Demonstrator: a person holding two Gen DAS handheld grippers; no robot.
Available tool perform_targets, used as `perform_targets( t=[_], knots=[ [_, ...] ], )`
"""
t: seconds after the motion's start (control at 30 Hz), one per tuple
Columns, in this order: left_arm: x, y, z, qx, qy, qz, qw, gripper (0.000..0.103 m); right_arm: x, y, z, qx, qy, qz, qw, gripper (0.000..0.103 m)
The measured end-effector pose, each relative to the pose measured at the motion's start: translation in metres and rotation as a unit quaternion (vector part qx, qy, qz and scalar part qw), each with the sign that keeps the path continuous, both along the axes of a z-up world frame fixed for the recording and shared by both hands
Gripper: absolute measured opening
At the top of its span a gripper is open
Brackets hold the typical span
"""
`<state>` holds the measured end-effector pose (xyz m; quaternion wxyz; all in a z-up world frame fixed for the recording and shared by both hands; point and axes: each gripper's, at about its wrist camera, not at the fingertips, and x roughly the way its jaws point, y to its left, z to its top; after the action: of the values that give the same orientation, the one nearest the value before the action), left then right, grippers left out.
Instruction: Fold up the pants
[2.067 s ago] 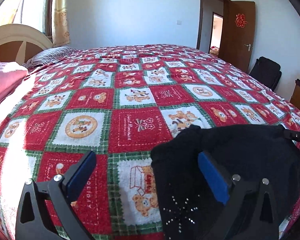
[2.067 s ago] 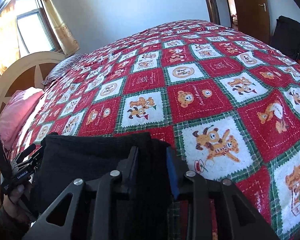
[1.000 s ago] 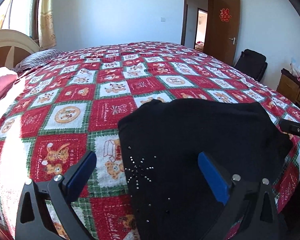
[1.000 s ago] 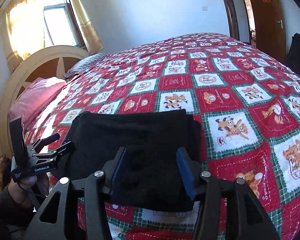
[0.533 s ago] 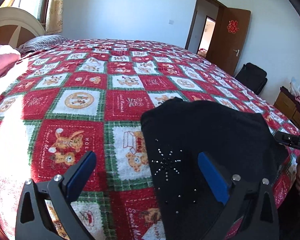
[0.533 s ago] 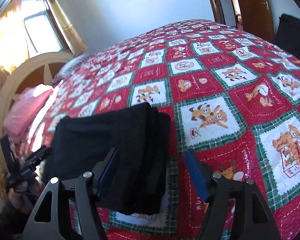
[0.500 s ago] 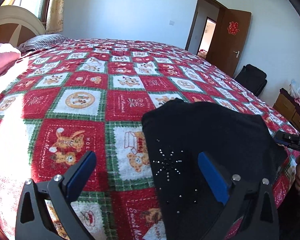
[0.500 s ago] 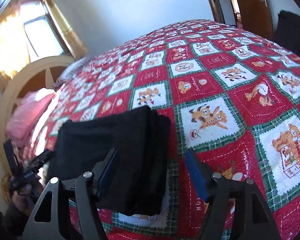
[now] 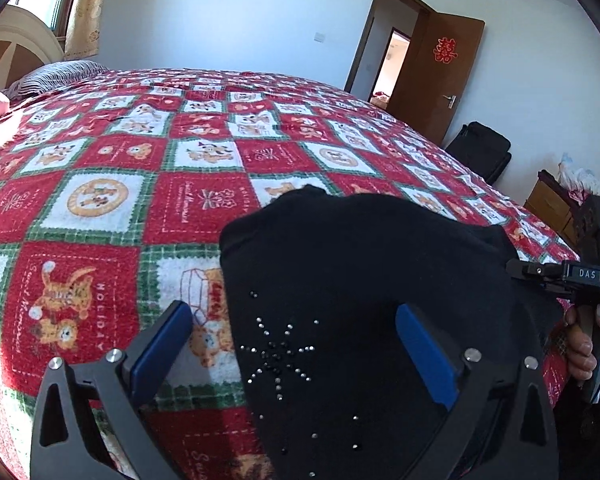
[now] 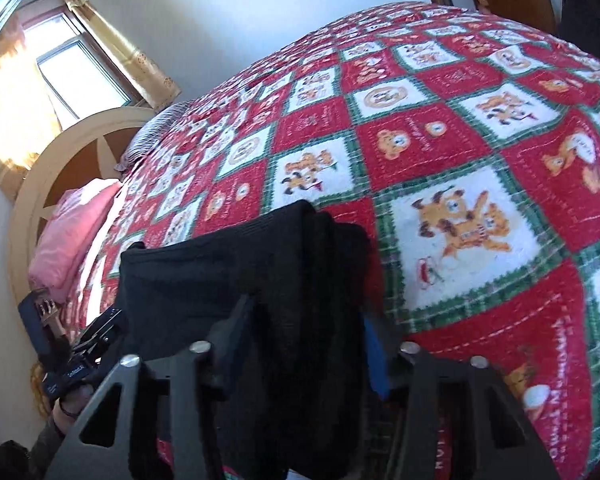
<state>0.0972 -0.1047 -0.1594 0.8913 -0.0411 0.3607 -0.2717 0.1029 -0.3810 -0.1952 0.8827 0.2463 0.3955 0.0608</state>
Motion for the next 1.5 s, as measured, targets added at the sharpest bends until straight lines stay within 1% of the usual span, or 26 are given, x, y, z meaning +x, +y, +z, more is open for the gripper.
perform_targets(
  t=[0.07,0.1,0.13,0.17,0.2,0.23,0.27,0.3,0.33,0.37,0.43,0.5,0.57,0.73,0.83,0.9,0.97,1.1,1.17,1.23,1.33,1.4,1.43,1.5],
  knots=[
    [-0.002,0.001,0.001,-0.008,0.001,-0.004,1.0,0.101,-0.002,0.002,0.001,0.007,-0.006,0.011,1.0,0.036],
    [-0.003,0.001,0.0,-0.01,0.0,-0.006,0.9999,0.096,-0.004,0.002,0.002,0.014,-0.009,0.014,1.0,0.033],
    [-0.005,0.001,0.001,-0.014,0.0,-0.012,0.9998,0.086,-0.005,0.003,0.002,0.016,-0.012,0.014,1.0,0.032],
    [-0.007,0.001,0.001,-0.02,0.002,-0.022,0.9996,0.079,-0.006,0.003,0.003,0.017,-0.016,0.015,1.0,0.029],
    [-0.008,0.002,0.001,-0.023,0.003,-0.026,0.9994,0.068,-0.008,0.005,0.004,0.018,-0.021,0.017,0.999,0.028],
    [-0.009,0.003,0.001,-0.023,0.001,-0.027,0.9994,0.061,-0.01,0.006,0.006,0.019,-0.024,0.018,0.999,0.027],
    [-0.009,0.004,0.001,-0.024,0.001,-0.028,0.9993,0.057,-0.011,0.007,0.008,0.02,-0.029,0.02,0.999,0.027],
    [-0.009,0.006,0.001,-0.029,0.003,-0.029,0.9991,0.044,-0.014,0.009,0.01,0.02,-0.034,0.021,0.999,0.026],
    [-0.008,0.009,0.001,-0.034,0.005,-0.028,0.999,0.027,-0.016,0.012,0.014,0.016,-0.04,0.022,0.999,0.026],
    [-0.007,0.012,0.002,-0.039,0.009,-0.026,0.9988,0.022,-0.017,0.014,0.016,0.014,-0.043,0.024,0.999,0.026],
    [-0.005,0.015,0.002,-0.054,0.017,-0.03,0.998,0.017,-0.021,0.021,0.024,0.005,-0.054,0.028,0.998,0.025],
    [-0.005,0.02,0.005,-0.063,0.021,-0.027,0.9974,0.014,-0.023,0.027,0.034,-0.007,-0.065,0.034,0.997,0.025],
    [-0.004,0.027,0.01,-0.08,0.025,-0.025,0.9961,0.013,-0.024,0.03,0.042,-0.004,-0.073,0.038,0.997,0.025],
    [-0.006,0.046,0.03,-0.091,0.004,-0.015,0.9957,0.012,-0.015,0.04,0.059,0.003,-0.087,0.052,0.995,0.025],
    [-0.008,0.063,0.045,-0.083,-0.02,0.001,0.9964,0.012,0.003,0.055,0.065,0.015,-0.091,0.07,0.993,0.025],
    [-0.006,0.081,0.052,-0.083,-0.029,0.016,0.996,0.012,0.017,0.069,0.069,0.018,-0.093,0.084,0.992,0.025],
    [-0.004,0.101,0.059,-0.078,-0.038,0.035,0.9956,0.011,0.035,0.087,0.071,0.031,-0.096,0.102,0.99,0.025],
    [0.0,0.145,0.07,-0.056,-0.058,0.08,0.9935,0.012,0.079,0.14,0.076,0.056,-0.101,0.142,0.983,0.025],
    [0.002,0.169,0.074,-0.035,-0.071,0.107,0.9911,0.012,0.097,0.169,0.077,0.057,-0.107,0.16,0.98,0.025],
    [0.006,0.191,0.074,-0.019,-0.077,0.133,0.988,0.012,0.115,0.201,0.077,0.061,-0.108,0.18,0.976,0.025],
    [0.014,0.216,0.063,0.0,-0.071,0.168,0.9832,0.012,0.136,0.243,0.069,0.061,-0.105,0.201,0.972,0.025],
    [0.018,0.225,0.051,0.021,-0.065,0.186,0.9802,0.012,0.146,0.263,0.059,0.059,-0.095,0.211,0.971,0.025],
    [0.02,0.231,0.044,0.021,-0.056,0.192,0.9795,0.012,0.151,0.275,0.052,0.054,-0.086,0.217,0.971,0.025],
    [0.025,0.237,0.027,0.025,-0.041,0.199,0.9789,0.013,0.157,0.28,0.042,0.043,-0.077,0.215,0.973,0.025]
  ],
)
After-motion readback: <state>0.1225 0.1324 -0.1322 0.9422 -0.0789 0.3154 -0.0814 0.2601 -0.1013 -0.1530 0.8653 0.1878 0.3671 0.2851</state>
